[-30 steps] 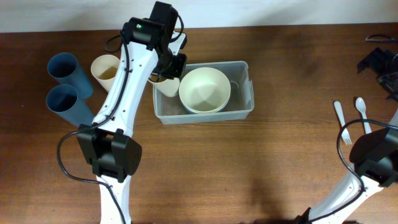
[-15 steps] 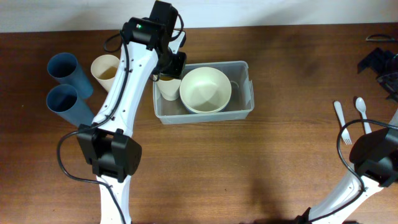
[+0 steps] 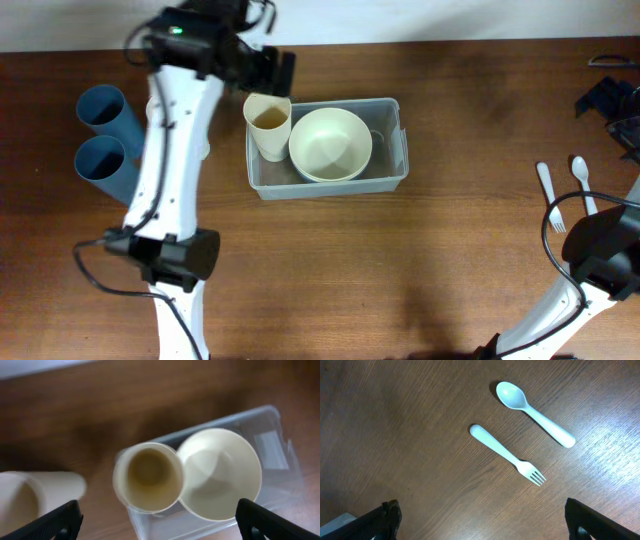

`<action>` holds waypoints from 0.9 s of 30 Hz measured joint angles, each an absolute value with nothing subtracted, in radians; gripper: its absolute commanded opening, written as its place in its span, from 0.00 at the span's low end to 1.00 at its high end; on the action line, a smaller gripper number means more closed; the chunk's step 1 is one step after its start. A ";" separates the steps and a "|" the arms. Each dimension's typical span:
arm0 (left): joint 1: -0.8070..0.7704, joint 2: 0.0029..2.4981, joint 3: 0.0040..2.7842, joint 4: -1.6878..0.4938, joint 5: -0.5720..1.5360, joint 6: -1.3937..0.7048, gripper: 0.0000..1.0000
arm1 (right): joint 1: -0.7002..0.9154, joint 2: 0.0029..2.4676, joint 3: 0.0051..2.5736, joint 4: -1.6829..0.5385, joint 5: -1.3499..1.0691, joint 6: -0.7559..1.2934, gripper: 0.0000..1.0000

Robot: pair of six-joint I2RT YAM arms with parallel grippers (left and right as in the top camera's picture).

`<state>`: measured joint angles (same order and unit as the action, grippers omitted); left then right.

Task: Pack container
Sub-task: 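Lower the cream cup into the container's left corner and release, then move the left gripper back to the second cream cup and grasp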

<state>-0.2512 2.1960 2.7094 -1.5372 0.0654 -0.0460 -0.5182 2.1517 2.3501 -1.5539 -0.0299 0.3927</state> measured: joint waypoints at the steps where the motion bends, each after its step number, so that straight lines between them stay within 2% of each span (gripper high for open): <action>1: -0.237 2.188 2.728 -1.555 0.053 -0.046 1.00 | -0.518 2.152 2.350 -1.554 -0.030 0.393 0.99; 7: -0.129 2.149 2.750 -1.665 -0.035 -0.020 1.00 | -0.518 2.152 2.350 -1.554 -0.030 0.393 0.99; 13: -0.072 2.150 2.672 -1.670 -0.062 -0.001 1.00 | -0.518 2.152 2.350 -1.554 -0.030 0.393 0.99; 27: -0.062 2.151 2.374 -1.467 -0.065 0.022 1.00 | -0.518 2.152 2.350 -1.554 -0.030 0.393 0.99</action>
<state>-0.0620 2.1506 2.3737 -1.4666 -0.0650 0.0223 -0.5182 2.1517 2.3501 -1.5539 -0.0299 0.3931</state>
